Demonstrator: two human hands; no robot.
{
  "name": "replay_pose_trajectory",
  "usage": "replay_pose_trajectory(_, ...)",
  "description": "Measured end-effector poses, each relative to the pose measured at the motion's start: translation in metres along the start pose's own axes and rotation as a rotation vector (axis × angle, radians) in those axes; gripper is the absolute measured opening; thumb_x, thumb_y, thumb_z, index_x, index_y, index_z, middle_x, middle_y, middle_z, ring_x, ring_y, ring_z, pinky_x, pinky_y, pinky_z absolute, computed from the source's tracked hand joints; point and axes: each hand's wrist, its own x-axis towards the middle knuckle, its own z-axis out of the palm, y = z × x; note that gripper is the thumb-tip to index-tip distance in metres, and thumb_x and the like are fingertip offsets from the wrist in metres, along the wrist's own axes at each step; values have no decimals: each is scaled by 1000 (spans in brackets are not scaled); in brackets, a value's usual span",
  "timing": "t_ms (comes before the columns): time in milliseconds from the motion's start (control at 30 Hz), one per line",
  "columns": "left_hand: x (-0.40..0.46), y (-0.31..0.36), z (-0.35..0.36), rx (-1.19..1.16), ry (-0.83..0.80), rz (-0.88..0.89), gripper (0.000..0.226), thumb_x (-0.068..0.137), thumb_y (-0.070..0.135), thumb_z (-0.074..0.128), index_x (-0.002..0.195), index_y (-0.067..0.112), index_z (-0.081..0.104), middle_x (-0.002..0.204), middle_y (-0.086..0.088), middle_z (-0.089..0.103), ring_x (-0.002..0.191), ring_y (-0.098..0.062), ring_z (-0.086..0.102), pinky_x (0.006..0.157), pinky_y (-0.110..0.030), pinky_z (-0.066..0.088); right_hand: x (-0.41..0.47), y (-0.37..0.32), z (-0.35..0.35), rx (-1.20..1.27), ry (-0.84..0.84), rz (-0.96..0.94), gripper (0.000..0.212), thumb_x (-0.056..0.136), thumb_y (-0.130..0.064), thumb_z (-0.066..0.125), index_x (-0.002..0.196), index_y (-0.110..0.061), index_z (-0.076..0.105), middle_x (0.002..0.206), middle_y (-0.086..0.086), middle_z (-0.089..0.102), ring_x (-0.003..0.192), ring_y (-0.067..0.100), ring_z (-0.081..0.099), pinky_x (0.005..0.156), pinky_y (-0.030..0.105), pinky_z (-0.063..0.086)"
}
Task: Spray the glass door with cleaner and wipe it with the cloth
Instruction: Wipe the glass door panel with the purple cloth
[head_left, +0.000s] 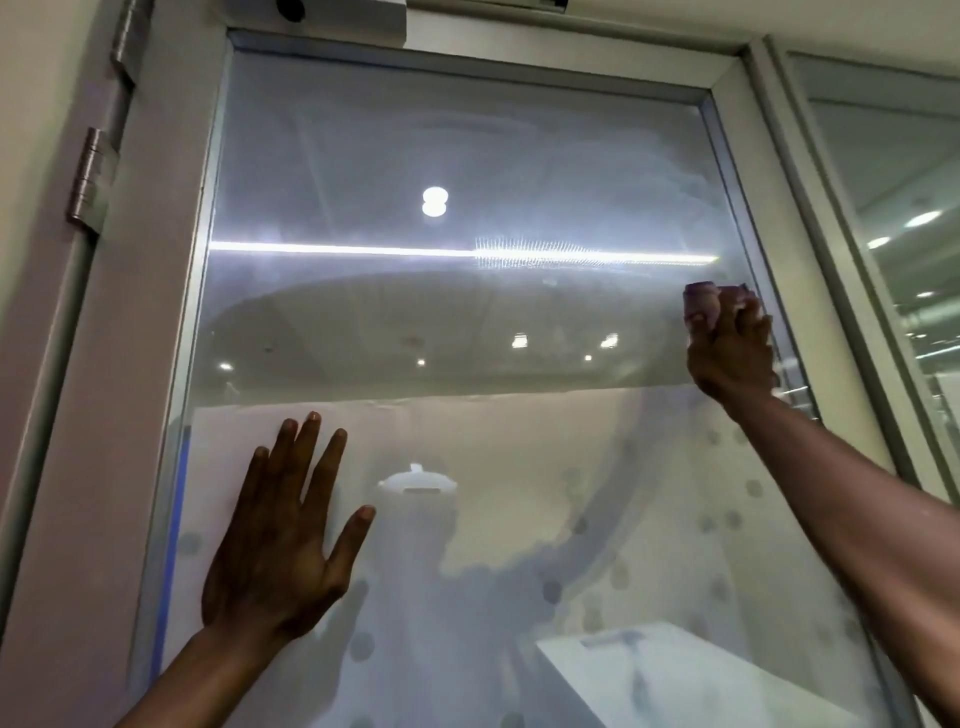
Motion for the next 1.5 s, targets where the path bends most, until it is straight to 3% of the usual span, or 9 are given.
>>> replay_pose_trajectory(100, 0, 1, -1, 2, -3, 19, 83, 98, 62, 30, 168, 23, 10, 178, 1, 0, 165, -20, -1, 134, -40, -2, -25, -45, 16, -12, 13, -43, 67, 111, -44, 29, 166, -15, 6, 175, 13, 3, 161, 38, 5, 128, 55, 14)
replay_pose_trajectory(200, -1, -4, 3, 33, 16, 36, 85, 96, 65, 30, 168, 24, 10, 178, 0, 2, 165, -22, 3, 134, -39, -2, -59, -102, 35, -37, -24, -289, 67, 110, -44, 30, 166, -16, 7, 175, 12, 3, 161, 38, 6, 127, 52, 15)
replay_pose_trajectory(333, 20, -7, 5, 100, 40, -12, 85, 92, 71, 31, 151, 12, 44, 160, -17, 41, 147, -42, 38, 119, -60, 29, -100, -156, 60, -17, -111, -687, 68, 108, -46, 36, 166, -21, 12, 176, 8, 7, 161, 35, 7, 126, 52, 16)
replay_pose_trajectory(433, 42, -8, 3, 112, 106, -43, 76, 93, 70, 30, 132, 10, 54, 140, -20, 50, 129, -46, 46, 106, -62, 39, -97, -152, 62, -2, -149, -769, 65, 107, -51, 33, 165, -29, 12, 176, 2, 6, 162, 29, 4, 128, 52, 14)
replay_pose_trajectory(600, 45, -15, 8, 45, 202, -6, 73, 94, 66, 34, 140, 11, 50, 161, -15, 35, 151, -38, 31, 123, -51, 26, -44, -91, 45, -38, -5, -459, 63, 110, -48, 32, 166, -26, 15, 175, 6, 12, 161, 35, 10, 127, 55, 16)
replay_pose_trajectory(900, 48, -16, 11, 10, 247, 26, 76, 96, 69, 31, 144, 13, 47, 163, -14, 34, 156, -36, 27, 125, -55, 27, 36, 72, -23, -205, 67, 2, 67, 109, -43, 29, 166, -17, 6, 175, 13, 6, 161, 38, -4, 129, 60, 5)
replay_pose_trajectory(1200, 47, -1, 4, -2, 202, -9, 79, 92, 69, 37, 148, 14, 45, 164, -19, 32, 153, -41, 30, 122, -60, 30, -11, 75, -5, -28, 68, -28, 64, 113, -36, 29, 166, -12, 2, 175, 14, 0, 162, 36, -1, 130, 56, 4)
replay_pose_trajectory(1333, 42, 4, 0, 2, 175, -30, 77, 93, 68, 40, 150, 17, 43, 167, -16, 30, 154, -38, 28, 126, -57, 28, -31, 33, 11, 42, 121, 3, 71, 107, -47, 23, 166, -10, 10, 175, 15, 5, 162, 36, 3, 130, 52, 4)
replay_pose_trajectory(1500, 40, 4, -3, 3, 175, -25, 72, 97, 64, 43, 153, 19, 41, 170, -12, 28, 158, -32, 24, 129, -52, 27, -76, -69, 45, 52, 79, -357, 71, 104, -46, 21, 166, -13, 15, 175, 12, 8, 162, 36, 7, 129, 51, 10)
